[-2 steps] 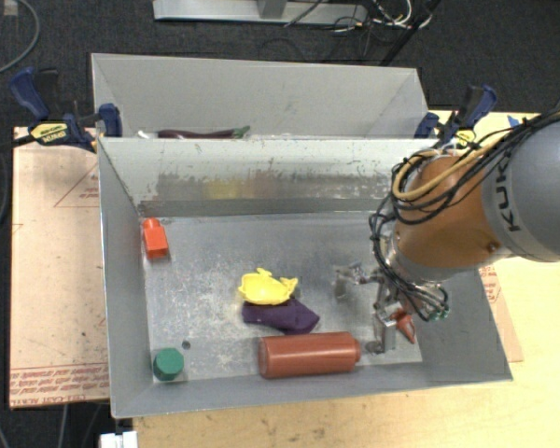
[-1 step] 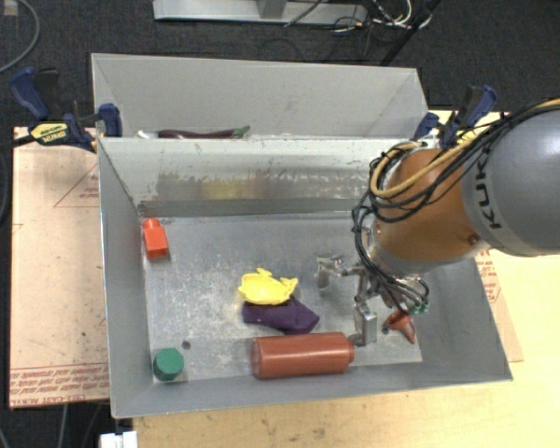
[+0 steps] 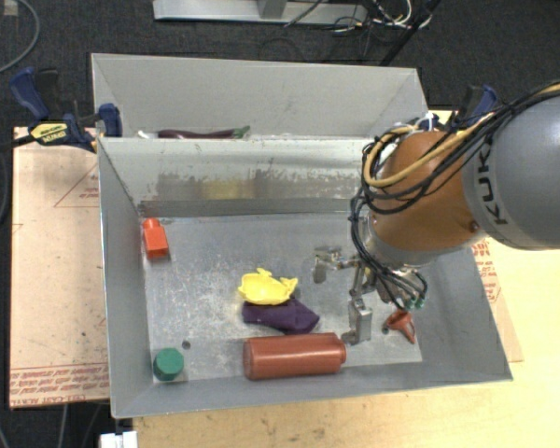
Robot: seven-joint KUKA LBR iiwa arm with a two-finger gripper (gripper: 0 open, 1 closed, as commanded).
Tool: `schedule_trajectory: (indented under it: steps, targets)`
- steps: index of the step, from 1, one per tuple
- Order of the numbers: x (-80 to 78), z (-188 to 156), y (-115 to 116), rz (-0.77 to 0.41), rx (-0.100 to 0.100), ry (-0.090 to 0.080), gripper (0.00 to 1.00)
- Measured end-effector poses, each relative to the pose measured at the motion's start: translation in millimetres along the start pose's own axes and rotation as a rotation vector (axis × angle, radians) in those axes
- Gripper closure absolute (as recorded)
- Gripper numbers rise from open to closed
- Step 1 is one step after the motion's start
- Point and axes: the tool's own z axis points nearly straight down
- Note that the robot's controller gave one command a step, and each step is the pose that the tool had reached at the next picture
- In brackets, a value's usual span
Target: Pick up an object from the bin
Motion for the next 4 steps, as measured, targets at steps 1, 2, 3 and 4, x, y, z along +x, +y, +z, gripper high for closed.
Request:
schedule_trajectory:
  steps: [1,2,3,4]
  targets:
    - [-34.2,-48,-6,0.181,-0.003,-0.015,0.0]
    - [-40.3,-58,4,0.318,-0.001,-0.021,0.0]
    - [-36.9,-49,12,0.281,-0.001,-0.017,0.0]
    - [-42.4,6,39,0.128,-0.001,-0.013,0.0]
